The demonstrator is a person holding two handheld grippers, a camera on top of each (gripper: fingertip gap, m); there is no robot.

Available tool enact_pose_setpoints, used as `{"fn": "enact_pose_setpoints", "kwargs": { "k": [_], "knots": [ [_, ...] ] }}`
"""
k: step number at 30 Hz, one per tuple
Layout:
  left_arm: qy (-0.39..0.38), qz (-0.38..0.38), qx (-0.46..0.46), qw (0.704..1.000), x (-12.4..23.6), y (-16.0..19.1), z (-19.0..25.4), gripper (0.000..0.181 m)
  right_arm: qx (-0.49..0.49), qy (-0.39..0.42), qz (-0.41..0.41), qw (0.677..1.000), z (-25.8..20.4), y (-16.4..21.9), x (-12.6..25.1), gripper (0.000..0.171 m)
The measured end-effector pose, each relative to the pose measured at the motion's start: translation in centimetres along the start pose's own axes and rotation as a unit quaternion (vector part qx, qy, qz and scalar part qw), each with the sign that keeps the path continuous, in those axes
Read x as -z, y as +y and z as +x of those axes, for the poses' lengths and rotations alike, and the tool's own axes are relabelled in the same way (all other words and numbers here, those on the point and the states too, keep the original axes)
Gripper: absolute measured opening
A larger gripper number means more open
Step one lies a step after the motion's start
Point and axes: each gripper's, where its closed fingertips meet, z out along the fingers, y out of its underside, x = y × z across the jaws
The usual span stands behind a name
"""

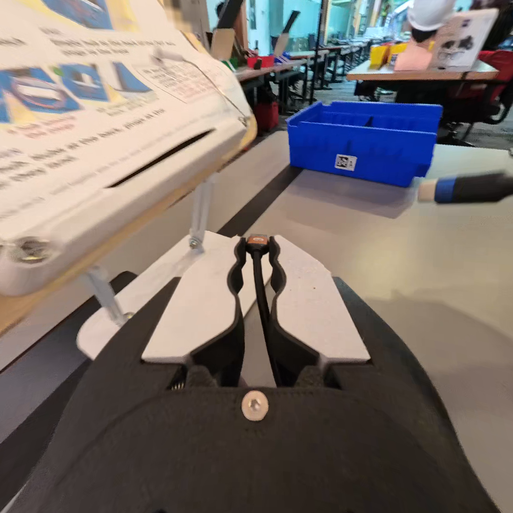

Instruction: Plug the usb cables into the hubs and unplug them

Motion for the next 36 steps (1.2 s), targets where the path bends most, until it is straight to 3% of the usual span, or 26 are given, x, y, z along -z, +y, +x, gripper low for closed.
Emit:
{"fn": "enact_pose_setpoints", "kwargs": {
  "k": [4,11,23,36],
  "knots": [
    [0.053,0.013,-0.028,0.998,-2.0,-0.2,3.9,0.016,0.003,0.004,0.007,1.000,0.3,-1.0,0.7,0.127],
    [0.107,0.136,-0.028,0.985,-2.3,-6.1,9.9,0.015,-0.001,0.005,-0.001,1.000,0.3,-1.1,1.0,0.127],
    [0.072,0.217,-0.040,0.973,0.7,-11.0,9.8,0.015,-0.013,0.000,-0.021,1.000,0.3,0.2,0.5,0.127],
    [0.078,0.211,-0.043,0.973,0.9,-12.1,11.0,0.015,-0.014,0.000,-0.032,0.999,0.6,0.7,-0.3,0.127]
  ]
}}
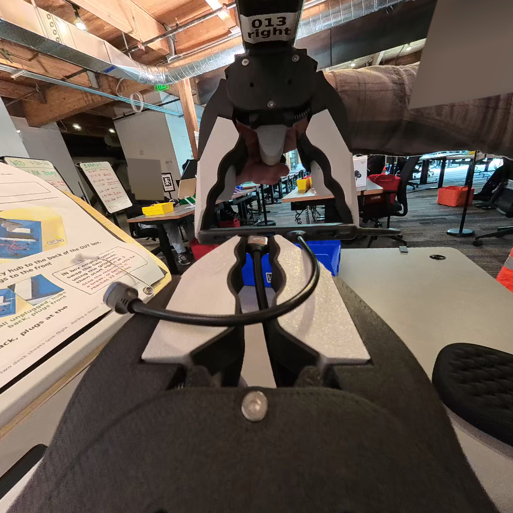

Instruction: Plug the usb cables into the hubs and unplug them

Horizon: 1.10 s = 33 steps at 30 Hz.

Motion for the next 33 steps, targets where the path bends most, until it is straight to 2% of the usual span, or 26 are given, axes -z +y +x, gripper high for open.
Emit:
{"fn": "enact_pose_setpoints", "kwargs": {
  "k": [19,33],
  "knots": [
    [0.007,-0.039,0.062,0.997,-0.5,0.7,0.0,0.015,0.001,0.013,-0.022,1.000,0.6,0.8,-0.6,0.127],
    [0.005,-0.062,0.060,0.996,-0.6,1.0,0.1,0.015,0.006,0.021,-0.055,0.998,0.5,1.1,-0.9,0.126]
  ]
}}
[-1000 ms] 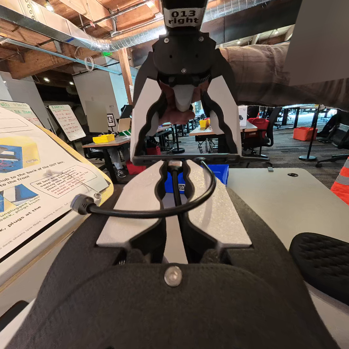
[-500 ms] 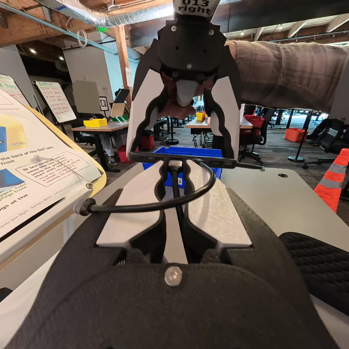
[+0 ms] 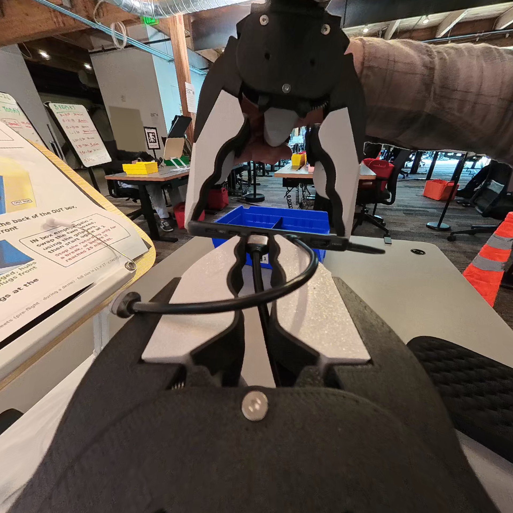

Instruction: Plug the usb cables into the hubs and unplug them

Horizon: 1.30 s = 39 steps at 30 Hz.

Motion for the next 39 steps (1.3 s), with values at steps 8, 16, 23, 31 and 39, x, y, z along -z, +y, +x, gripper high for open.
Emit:
{"fn": "enact_pose_setpoints", "kwargs": {
  "k": [8,16,23,31,39],
  "knots": [
    [0.005,-0.022,-0.007,1.000,0.0,0.3,0.2,0.015,0.001,-0.005,-0.008,1.000,-0.3,0.1,-0.3,0.126],
    [0.006,-0.056,-0.022,0.998,0.0,0.7,0.4,0.015,0.007,-0.007,-0.018,1.000,-0.5,0.3,-0.9,0.126],
    [0.006,-0.067,-0.021,0.997,0.1,0.9,0.3,0.015,0.009,-0.005,-0.022,1.000,-0.3,0.2,-1.2,0.125],
    [0.010,-0.087,-0.028,0.996,0.1,1.4,0.4,0.016,0.010,-0.011,-0.032,0.999,-0.6,0.5,-1.9,0.125],
    [0.011,-0.081,-0.042,0.996,0.4,0.6,0.6,0.016,0.019,-0.013,-0.031,0.999,-0.7,-0.2,-2.1,0.124]
  ]
}}
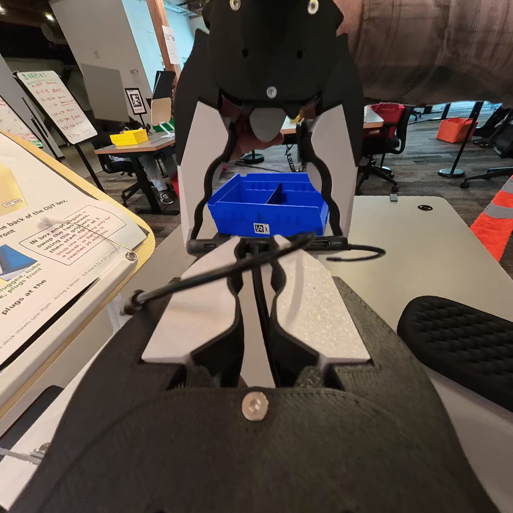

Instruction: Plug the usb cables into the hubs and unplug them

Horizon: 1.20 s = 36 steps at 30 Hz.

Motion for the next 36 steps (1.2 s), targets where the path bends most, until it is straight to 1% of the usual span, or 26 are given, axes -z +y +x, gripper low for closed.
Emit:
{"fn": "enact_pose_setpoints", "kwargs": {
  "k": [4,13,14,15,16,18,19,20,21,22,23,24,25,26,28,30,33,36],
  "knots": [
    [-0.008,-0.003,-0.020,1.000,0.3,-0.3,0.1,0.016,0.005,-0.003,0.002,1.000,-0.1,-0.5,-0.3,0.124],
    [-0.004,0.028,-0.012,1.000,0.8,-1.3,-0.1,0.016,0.006,0.002,0.011,1.000,0.1,-1.3,0.3,0.122],
    [-0.008,0.024,-0.015,1.000,0.9,-1.2,-0.2,0.016,0.013,-0.015,0.008,1.000,-0.4,-1.2,0.3,0.081],
    [-0.059,0.020,-0.013,0.998,1.3,-1.1,-1.9,0.015,0.019,-0.030,0.013,0.999,-1.0,-1.4,0.4,0.038],
    [-0.063,0.019,-0.015,0.998,1.9,-0.9,-2.7,0.015,0.014,-0.040,0.026,0.999,-1.3,-1.6,0.3,0.025],
    [-0.027,0.025,0.001,0.999,2.7,-0.9,-2.6,0.015,-0.004,-0.028,0.031,0.999,-0.7,-1.5,-0.6,0.030],
    [-0.032,0.000,-0.009,0.999,2.3,-0.1,-2.6,0.015,-0.009,-0.024,0.046,0.999,-0.4,-1.9,-1.0,0.030],
    [-0.020,-0.009,-0.008,1.000,1.9,0.7,-2.2,0.015,-0.014,-0.026,0.062,0.998,-0.4,-2.4,-1.5,0.027],
    [-0.017,0.018,0.014,1.000,1.7,0.7,-2.3,0.015,-0.018,-0.025,0.064,0.997,-0.3,-2.7,-2.3,0.030],
    [-0.028,0.007,0.017,0.999,1.3,1.5,-2.8,0.016,-0.022,-0.021,0.065,0.997,-0.2,-2.8,-3.2,0.037],
    [-0.033,-0.011,0.007,0.999,1.1,2.4,-3.1,0.016,-0.027,-0.020,0.066,0.997,-0.1,-2.8,-4.0,0.038],
    [-0.033,-0.002,0.020,0.999,1.2,2.5,-3.3,0.015,-0.035,-0.012,0.071,0.997,0.1,-2.8,-4.6,0.041],
    [-0.035,-0.003,0.025,0.999,1.3,2.7,-3.6,0.015,-0.047,-0.012,0.082,0.995,0.1,-2.7,-5.1,0.050],
    [-0.042,-0.021,0.007,0.999,1.4,3.1,-3.8,0.016,-0.054,-0.012,0.096,0.994,0.0,-2.8,-5.7,0.047],
    [-0.032,-0.020,0.018,0.999,1.4,3.4,-3.7,0.015,-0.064,0.000,0.100,0.993,0.0,-2.1,-6.9,0.048],
    [-0.029,-0.036,0.015,0.999,1.0,4.4,-3.7,0.015,-0.078,-0.004,0.116,0.990,-0.4,-1.7,-7.8,0.048],
    [-0.026,-0.061,0.022,0.998,0.9,5.9,-4.0,0.015,-0.096,-0.003,0.131,0.987,-1.1,-0.9,-9.1,0.054],
    [-0.030,-0.076,0.028,0.996,2.0,6.3,-4.9,0.015,-0.140,0.014,0.120,0.983,-1.0,0.5,-11.0,0.073]
  ]
}}
